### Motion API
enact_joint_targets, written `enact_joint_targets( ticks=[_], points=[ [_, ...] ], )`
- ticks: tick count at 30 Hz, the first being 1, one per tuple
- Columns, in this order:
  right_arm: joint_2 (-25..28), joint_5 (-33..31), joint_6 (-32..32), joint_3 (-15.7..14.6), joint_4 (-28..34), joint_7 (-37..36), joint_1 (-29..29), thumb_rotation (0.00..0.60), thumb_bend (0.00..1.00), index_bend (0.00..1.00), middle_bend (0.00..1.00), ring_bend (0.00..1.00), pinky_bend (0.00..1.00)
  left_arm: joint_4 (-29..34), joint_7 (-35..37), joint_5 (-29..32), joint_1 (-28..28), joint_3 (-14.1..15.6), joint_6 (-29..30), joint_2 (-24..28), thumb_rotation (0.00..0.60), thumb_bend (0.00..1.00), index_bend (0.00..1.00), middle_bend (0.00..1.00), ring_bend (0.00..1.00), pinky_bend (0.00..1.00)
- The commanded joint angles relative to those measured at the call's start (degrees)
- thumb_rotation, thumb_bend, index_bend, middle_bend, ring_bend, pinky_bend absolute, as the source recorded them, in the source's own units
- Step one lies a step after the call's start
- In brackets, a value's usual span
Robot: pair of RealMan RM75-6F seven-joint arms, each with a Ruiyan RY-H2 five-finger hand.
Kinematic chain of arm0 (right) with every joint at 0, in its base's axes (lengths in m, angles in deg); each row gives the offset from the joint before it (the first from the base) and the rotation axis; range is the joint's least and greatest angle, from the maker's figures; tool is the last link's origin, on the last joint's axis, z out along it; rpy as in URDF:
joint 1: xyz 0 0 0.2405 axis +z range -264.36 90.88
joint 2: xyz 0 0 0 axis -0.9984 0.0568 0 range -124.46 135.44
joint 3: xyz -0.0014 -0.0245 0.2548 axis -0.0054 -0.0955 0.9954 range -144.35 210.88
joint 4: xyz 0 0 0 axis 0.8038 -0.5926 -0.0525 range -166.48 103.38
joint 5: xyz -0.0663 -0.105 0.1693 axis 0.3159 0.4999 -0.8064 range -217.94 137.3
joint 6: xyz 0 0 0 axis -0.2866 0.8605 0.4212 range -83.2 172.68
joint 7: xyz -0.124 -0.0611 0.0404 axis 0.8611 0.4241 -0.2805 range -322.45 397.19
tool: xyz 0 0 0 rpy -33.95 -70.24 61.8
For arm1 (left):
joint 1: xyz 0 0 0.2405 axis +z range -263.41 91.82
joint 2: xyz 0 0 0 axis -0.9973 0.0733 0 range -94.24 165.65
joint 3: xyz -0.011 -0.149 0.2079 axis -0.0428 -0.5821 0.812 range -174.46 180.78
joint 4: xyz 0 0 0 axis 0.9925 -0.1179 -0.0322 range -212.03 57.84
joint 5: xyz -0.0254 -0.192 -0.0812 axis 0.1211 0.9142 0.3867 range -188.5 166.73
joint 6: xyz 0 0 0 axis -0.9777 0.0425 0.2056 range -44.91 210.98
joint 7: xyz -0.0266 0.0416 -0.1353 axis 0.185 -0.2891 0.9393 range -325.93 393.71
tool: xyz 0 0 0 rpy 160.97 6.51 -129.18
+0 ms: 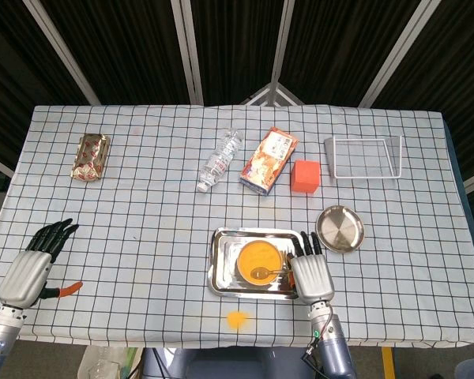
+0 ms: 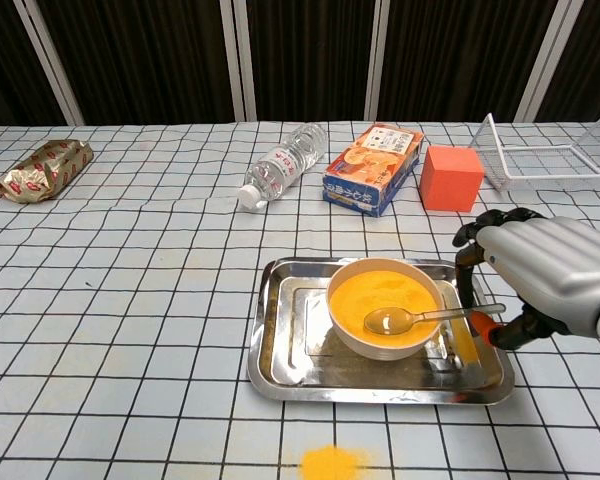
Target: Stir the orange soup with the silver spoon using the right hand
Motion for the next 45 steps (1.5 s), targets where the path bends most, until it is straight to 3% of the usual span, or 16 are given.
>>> enact_joint_targets(
  ticks=[1,5,12,16,21,45],
  points=[
    [0.0,0.3,0.0,0.1,0.1,-0.3,0.1,0.6,0.56,0.61,0.2,0.0,0.0,0.0,0.0,0.0,0.0,0.0,0.1,0.0,0.6,0.02,0.0,0.0,0.0,0.0],
    [-0.1,1.6,0.2,0.4,-0.5,-0.9,0.2,0.6,0.59,0.65,0.25,0.02,0.0,0.0,0.1,0.0,0.0,0.0,0.1,0.0,0.6,0.02,0.0,0.0,0.0,0.0],
    [-0.3,5.5,1.3,1.4,-2.3,-1.3,0.8,0.6,0.61,0.73,0.41,0.2,0.11,-0.1,0.2,-0.1,0.0,0.0,0.1,0.0,0.6,0.02,0.0,0.0,0.0,0.0],
    [-0.3,6.3,1.8,1.7,-2.8,-0.7,0.8,0.6,0.62,0.75,0.52,0.38,0.29,-0.1,0.3,-0.1,0.0,0.0,0.1,0.0,0.6,0.02,0.0,0.0,0.0,0.0],
    [-0.5,7.3,2.0,1.4,-3.8,-0.1,0.8,0.6,0.63,0.77,0.61,0.5,0.46,-0.1,0.3,-0.2,0.0,0.0,0.1,0.0,0.6,0.02,0.0,0.0,0.0,0.0],
    [-0.1,10.1,1.8,1.6,-1.7,2.6,0.8,0.6,0.63,0.79,0.63,0.52,0.48,0.1,0.5,-0.1,0.0,0.1,-0.1,0.1,0.6,0.02,0.0,0.0,0.0,0.0]
  ],
)
